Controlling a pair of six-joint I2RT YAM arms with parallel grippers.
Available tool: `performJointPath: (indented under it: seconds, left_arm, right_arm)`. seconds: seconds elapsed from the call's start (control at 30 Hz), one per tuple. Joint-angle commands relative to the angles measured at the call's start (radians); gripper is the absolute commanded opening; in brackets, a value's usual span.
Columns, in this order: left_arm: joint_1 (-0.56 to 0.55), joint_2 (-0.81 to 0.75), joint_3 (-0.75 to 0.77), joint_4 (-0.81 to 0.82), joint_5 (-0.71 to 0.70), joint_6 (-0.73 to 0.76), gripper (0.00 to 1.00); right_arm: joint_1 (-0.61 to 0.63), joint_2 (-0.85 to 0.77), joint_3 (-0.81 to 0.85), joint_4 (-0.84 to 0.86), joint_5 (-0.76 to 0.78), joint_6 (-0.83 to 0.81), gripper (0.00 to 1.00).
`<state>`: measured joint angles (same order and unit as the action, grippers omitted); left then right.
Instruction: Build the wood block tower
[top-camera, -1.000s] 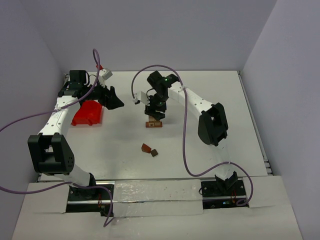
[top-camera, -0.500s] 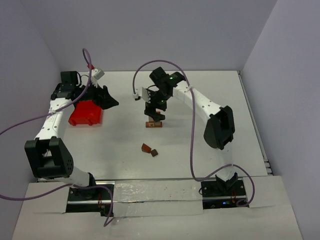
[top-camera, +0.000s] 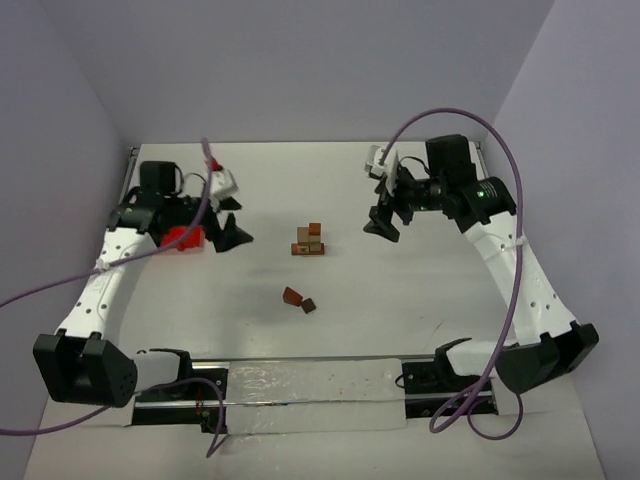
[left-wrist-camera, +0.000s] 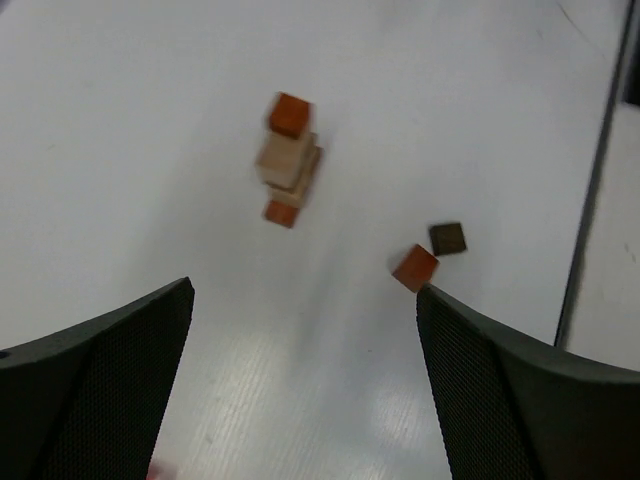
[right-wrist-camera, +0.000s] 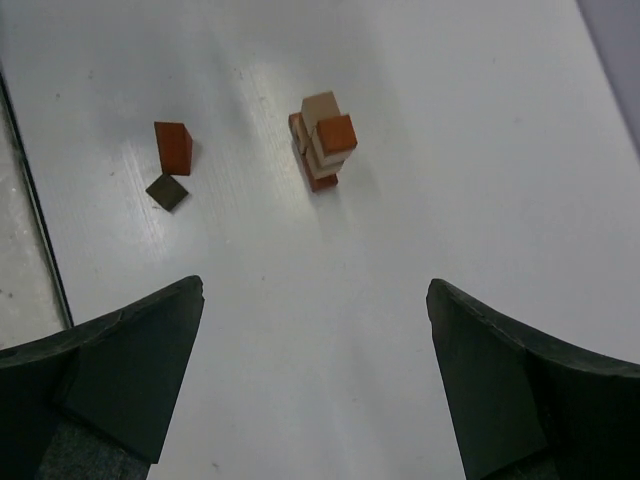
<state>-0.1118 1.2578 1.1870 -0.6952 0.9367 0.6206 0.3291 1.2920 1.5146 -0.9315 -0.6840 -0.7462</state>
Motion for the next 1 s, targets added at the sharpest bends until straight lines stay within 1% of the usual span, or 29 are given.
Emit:
performJointPath:
  seconds: [0.0,0.1,0.17,0.2,0.23,0.27,0.3,0.37,0.4,0.5,0.6,0.67,0.97]
  left_arm:
    - [-0.292,-0.060,-0.101,-0.072,-0.178,0.218,0.95]
    - [-0.469,-0.060,-0.171,-0.071,-0.251,0.321,0.90]
    - [-0.555,-0.033,-0.209,-0.075,-0.260,0.429,0.85]
    - [-0.579,-0.024,-0.217,-0.072,-0.260,0.456,0.83]
    - [-0.603,-0.006,-0.220,-0.075,-0.263,0.486,0.82]
    - [-0.641,0.031,-0.216,-0.083,-0.263,0.530,0.79]
    - [-0.664,0.040,-0.207,-0.086,-0.263,0.557,0.78]
    - [-0.708,0.123,-0.182,-0.104,-0.264,0.615,0.76]
    - [-0.725,0.157,-0.167,-0.108,-0.262,0.641,0.77]
    - [-0.759,0.237,-0.134,-0.109,-0.269,0.691,0.79]
    - [-0.775,0.287,-0.133,-0.083,-0.304,0.731,0.76]
    - [-0.782,0.336,-0.154,-0.027,-0.340,0.773,0.72]
    - [-0.781,0.454,-0.088,0.022,-0.319,0.792,0.70]
  right_arm:
    - [-0.135,-0.053,-0.213,0.143,-0.131,0.134,1.00]
    - [-0.258,-0.084,-0.314,0.155,-0.236,0.163,1.00]
    - [-0.346,-0.079,-0.347,0.154,-0.310,0.176,1.00]
    - [-0.399,-0.066,-0.366,0.151,-0.329,0.178,1.00]
    - [-0.403,-0.053,-0.376,0.148,-0.347,0.181,1.00]
    - [-0.442,-0.034,-0.385,0.138,-0.390,0.179,1.00]
    - [-0.468,-0.030,-0.387,0.135,-0.400,0.179,1.00]
    - [-0.516,0.007,-0.388,0.102,-0.474,0.153,1.00]
    - [-0.530,0.025,-0.382,0.078,-0.492,0.135,1.00]
    - [-0.542,0.055,-0.365,0.020,-0.513,0.074,1.00]
    - [-0.541,0.067,-0.364,0.007,-0.519,0.053,1.00]
    - [-0.539,0.079,-0.366,0.001,-0.519,0.037,1.00]
    - [-0.539,0.122,-0.343,-0.067,-0.545,-0.034,1.00]
